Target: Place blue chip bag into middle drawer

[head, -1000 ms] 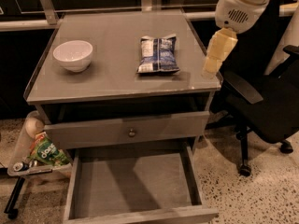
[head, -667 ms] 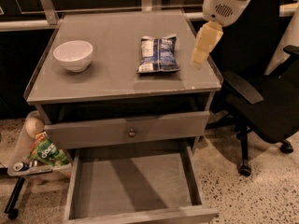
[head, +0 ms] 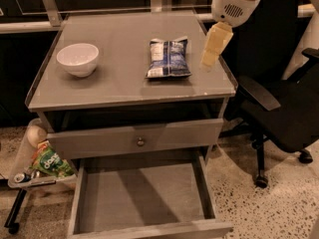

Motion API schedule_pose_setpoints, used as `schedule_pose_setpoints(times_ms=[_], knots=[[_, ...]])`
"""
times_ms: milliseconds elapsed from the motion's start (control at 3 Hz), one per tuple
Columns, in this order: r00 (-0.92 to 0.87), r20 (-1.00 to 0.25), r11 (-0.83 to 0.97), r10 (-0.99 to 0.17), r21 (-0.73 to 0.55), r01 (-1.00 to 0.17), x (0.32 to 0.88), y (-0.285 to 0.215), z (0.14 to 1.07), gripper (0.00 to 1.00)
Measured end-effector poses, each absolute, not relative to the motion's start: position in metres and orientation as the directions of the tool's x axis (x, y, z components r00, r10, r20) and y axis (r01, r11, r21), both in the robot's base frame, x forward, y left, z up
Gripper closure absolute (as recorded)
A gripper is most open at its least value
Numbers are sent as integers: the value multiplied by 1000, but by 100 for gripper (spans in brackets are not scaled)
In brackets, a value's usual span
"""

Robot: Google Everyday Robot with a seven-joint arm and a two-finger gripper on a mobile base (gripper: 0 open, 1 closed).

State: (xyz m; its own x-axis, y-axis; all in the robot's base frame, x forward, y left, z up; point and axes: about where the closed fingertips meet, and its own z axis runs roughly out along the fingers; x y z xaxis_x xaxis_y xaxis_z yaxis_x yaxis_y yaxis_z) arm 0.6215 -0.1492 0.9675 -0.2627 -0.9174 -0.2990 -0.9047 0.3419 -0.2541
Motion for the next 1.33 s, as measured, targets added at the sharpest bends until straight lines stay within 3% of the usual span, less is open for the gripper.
schedule_pose_setpoints(times_ms=[1333], knots=[[-70, -269, 142, -961, -257, -956, 732, -68, 909, 0]])
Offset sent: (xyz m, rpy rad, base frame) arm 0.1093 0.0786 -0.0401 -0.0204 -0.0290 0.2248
